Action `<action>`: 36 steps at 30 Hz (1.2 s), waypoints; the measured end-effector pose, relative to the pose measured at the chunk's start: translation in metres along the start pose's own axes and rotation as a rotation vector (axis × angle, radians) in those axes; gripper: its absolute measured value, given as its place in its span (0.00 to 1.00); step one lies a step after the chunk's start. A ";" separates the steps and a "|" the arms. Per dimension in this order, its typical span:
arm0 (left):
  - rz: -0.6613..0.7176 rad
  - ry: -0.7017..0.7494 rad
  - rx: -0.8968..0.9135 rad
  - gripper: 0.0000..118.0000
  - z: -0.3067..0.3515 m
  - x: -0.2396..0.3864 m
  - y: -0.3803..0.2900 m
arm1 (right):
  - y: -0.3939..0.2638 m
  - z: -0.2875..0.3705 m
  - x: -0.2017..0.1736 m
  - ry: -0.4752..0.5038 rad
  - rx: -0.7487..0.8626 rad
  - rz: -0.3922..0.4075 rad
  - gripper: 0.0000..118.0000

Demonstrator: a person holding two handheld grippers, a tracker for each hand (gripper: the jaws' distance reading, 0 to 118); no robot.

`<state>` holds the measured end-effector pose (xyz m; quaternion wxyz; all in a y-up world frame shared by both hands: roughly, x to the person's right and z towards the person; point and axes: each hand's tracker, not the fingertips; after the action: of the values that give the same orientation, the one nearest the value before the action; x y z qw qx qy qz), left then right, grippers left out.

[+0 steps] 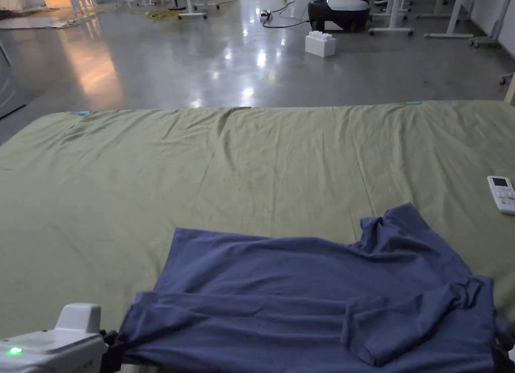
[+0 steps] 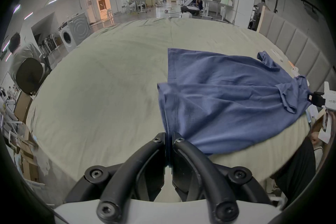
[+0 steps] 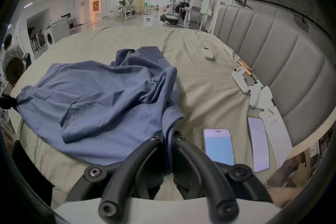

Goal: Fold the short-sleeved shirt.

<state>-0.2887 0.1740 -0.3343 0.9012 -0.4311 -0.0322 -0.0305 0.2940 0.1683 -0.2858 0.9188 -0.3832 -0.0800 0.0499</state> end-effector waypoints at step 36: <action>-0.160 -0.066 0.787 0.13 0.226 0.103 -0.039 | -0.024 0.218 -0.045 0.246 0.614 -0.096 0.15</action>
<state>-0.1964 0.3230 -0.1540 0.9907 -0.0498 -0.1041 -0.0720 0.2101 0.2957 -0.1224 0.9955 -0.0874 0.0322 -0.0182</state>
